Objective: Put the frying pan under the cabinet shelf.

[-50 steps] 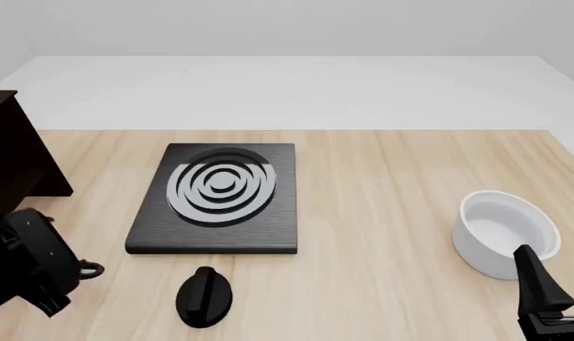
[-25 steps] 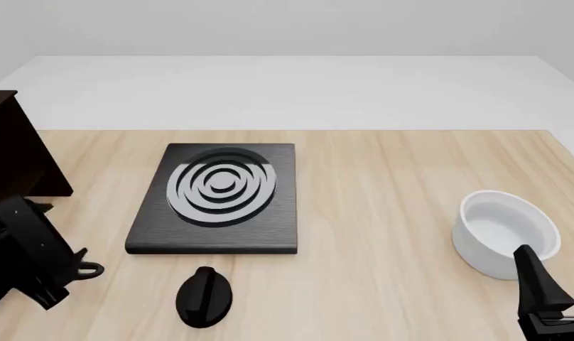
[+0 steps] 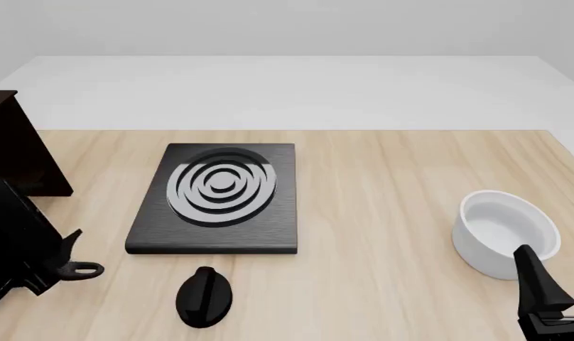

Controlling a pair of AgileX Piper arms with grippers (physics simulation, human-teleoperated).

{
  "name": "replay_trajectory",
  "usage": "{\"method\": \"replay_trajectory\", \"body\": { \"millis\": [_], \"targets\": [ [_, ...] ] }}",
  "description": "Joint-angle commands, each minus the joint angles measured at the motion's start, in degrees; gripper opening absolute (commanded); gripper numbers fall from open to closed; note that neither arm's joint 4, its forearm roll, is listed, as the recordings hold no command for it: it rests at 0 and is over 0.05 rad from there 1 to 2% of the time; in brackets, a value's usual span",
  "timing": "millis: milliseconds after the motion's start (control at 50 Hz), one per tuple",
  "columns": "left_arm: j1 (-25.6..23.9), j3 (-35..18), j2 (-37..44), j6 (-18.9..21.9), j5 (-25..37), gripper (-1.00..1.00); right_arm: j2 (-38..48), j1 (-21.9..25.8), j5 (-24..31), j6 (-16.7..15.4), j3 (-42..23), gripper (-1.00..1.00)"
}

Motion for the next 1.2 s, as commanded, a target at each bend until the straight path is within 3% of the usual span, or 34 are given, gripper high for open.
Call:
{"method": "replay_trajectory", "body": {
  "millis": [20,1040,1200],
  "targets": [
    [-0.3,-2.4,-1.2,-0.4,1.9,1.0,0.0,0.0,0.0,0.0,0.0,1.0],
    [-3.9,-12.9,-4.8,-1.2,7.4,1.0,0.0,0.0,0.0,0.0,0.0,1.0],
    [-4.5,-16.8,-3.6,-1.1,9.6,1.0,0.0,0.0,0.0,0.0,0.0,1.0]
  ]
}}
